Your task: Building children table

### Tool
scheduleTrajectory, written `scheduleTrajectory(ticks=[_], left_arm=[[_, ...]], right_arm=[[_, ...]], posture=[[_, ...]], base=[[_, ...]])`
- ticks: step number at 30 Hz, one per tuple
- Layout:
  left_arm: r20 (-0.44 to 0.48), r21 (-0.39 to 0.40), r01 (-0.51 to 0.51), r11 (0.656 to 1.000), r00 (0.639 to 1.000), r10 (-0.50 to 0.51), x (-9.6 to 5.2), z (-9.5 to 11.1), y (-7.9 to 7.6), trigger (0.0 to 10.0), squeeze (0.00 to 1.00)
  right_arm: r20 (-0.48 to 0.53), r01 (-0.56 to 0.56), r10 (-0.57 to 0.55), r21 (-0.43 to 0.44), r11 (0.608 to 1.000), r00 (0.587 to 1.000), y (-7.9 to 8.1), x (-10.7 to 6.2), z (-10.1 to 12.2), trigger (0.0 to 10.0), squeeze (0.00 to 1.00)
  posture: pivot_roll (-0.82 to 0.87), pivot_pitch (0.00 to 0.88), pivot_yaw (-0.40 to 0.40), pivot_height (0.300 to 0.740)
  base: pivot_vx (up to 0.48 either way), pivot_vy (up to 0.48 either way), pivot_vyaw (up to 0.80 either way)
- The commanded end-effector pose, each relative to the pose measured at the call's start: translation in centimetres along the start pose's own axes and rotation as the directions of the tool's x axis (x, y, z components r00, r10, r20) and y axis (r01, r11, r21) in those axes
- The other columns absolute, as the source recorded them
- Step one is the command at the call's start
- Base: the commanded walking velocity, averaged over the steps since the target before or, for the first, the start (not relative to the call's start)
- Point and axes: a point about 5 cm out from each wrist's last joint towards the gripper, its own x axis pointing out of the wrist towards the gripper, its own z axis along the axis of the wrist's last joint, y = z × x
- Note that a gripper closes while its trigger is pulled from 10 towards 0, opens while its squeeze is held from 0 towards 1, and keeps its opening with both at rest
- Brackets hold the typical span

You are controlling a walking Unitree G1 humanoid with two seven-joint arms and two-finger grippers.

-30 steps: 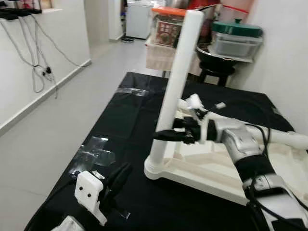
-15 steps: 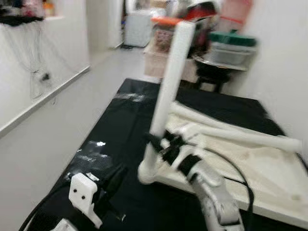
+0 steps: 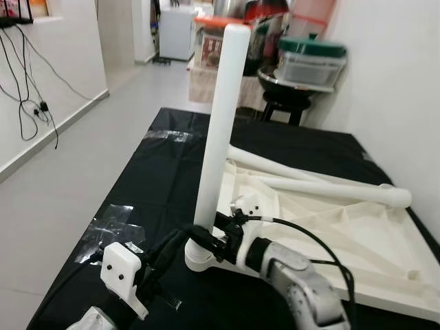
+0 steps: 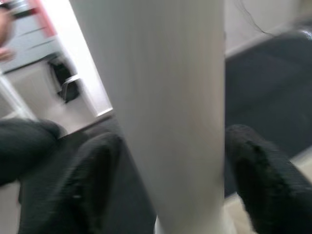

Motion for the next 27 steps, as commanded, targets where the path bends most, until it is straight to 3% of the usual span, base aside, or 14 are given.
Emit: scheduleTrajectory(ticks=[1, 2, 3, 4, 6, 10, 14, 15, 16, 17, 18, 19, 27], left_arm=[[-0.014, -0.005, 0.005, 1.0, 1.0, -0.005, 0.1, -0.4, -0.2, 10.0, 0.0], [-0.014, -0.004, 0.005, 1.0, 1.0, -0.005, 0.2, -0.4, -0.2, 10.0, 0.0], [-0.012, -0.003, 0.004, 1.0, 1.0, -0.004, 0.2, -0.4, -0.3, 10.0, 0.0], [-0.012, -0.003, 0.004, 1.0, 1.0, -0.004, 0.2, -0.4, -0.3, 10.0, 0.0], [-0.011, -0.003, 0.003, 1.0, 1.0, -0.003, 0.2, -0.5, -0.3, 10.0, 0.0], [-0.011, -0.003, 0.001, 1.0, 1.0, -0.001, 0.2, -0.5, -0.3, 10.0, 0.0], [-0.013, -0.004, 0.0, 1.0, 1.0, -0.001, 0.2, -0.6, -0.3, 10.0, 0.0], [-0.015, -0.005, 0.002, 1.0, 1.0, -0.002, 0.1, -0.6, -0.4, 10.0, 0.0], [-0.015, -0.005, 0.002, 1.0, 1.0, -0.002, 0.1, -0.6, -0.4, 10.0, 0.0], [-0.015, -0.005, 0.002, 1.0, 1.0, -0.002, 0.1, -0.6, -0.4, 10.0, 0.0], [-0.016, -0.005, 0.003, 1.0, 1.0, -0.003, 0.1, -0.6, -0.5, 10.0, 0.0], [-0.016, -0.005, 0.003, 1.0, 1.0, -0.003, 0.1, -0.6, -0.5, 10.0, 0.0], [-0.014, -0.006, 0.001, 1.0, 1.0, -0.001, 0.1, -0.5, -0.5, 10.0, 0.0]], right_arm=[[0.03, -0.075, 0.076, -0.049, 0.996, 0.997, -0.6, -0.4, 1.2, 10.0, 1.0], [0.021, -0.113, 0.115, -0.082, 0.99, 0.993, -1.2, -0.7, 1.8, 10.0, 1.0], [-0.011, -0.166, 0.166, -0.128, 0.978, 0.986, -4.3, -1.5, 3.5, 10.0, 0.0], [-0.011, -0.166, 0.166, -0.128, 0.978, 0.986, -4.3, -1.5, 3.5, 10.0, 0.0], [-0.035, -0.221, 0.218, -0.145, 0.965, 0.975, -5.9, -2.0, 4.6, 10.0, 0.0], [-0.072, -0.328, 0.321, -0.13, 0.936, 0.944, -6.8, -2.4, 5.5, 10.0, 0.0], [-0.108, -0.332, 0.321, -0.114, 0.936, 0.941, -8.0, -2.1, 6.0, 10.0, 0.0], [-0.11, -0.335, 0.324, -0.104, 0.937, 0.94, -8.4, -2.0, 6.3, 9.3, 0.0], [-0.11, -0.335, 0.324, -0.104, 0.937, 0.94, -8.4, -2.0, 6.3, 9.3, 0.0], [-0.11, -0.345, 0.334, -0.099, 0.933, 0.936, -8.8, -2.0, 6.5, 0.7, 0.0], [-0.11, -0.353, 0.343, -0.095, 0.931, 0.933, -9.1, -2.0, 6.7, 0.7, 0.0], [-0.107, -0.368, 0.358, -0.089, 0.926, 0.927, -9.2, -2.1, 6.8, 0.0, 0.0], [-0.086, -0.39, 0.384, -0.075, 0.918, 0.92, -9.7, -2.9, 6.2, 0.0, 0.0]], posture=[[0.01, 0.0, -0.135, 0.74], [0.01, 0.0, -0.135, 0.74], [0.01, 0.0, -0.14, 0.74], [0.01, 0.0, -0.14, 0.74], [0.02, 0.0, -0.144, 0.74], [0.02, 0.0, -0.143, 0.74], [0.03, 0.0, -0.141, 0.74], [0.03, 0.0, -0.142, 0.74], [0.03, 0.0, -0.142, 0.74], [0.04, 0.0, -0.144, 0.74], [0.04, 0.0, -0.144, 0.74], [0.04, 0.0, -0.144, 0.74], [0.04, 0.0, -0.14, 0.74]], base=[[0.0, 0.0, 0.0], [0.0, 0.0, 0.0], [0.0, 0.0, 0.0], [0.0, 0.0, 0.0], [0.0, 0.0, 0.0], [0.0, 0.0, 0.0], [0.0, 0.0, 0.0], [0.0, 0.0, 0.0], [0.0, 0.0, 0.0], [0.0, 0.0, 0.0], [0.0, 0.0, 0.0], [0.0, 0.0, 0.0], [0.0, 0.0, 0.0]])
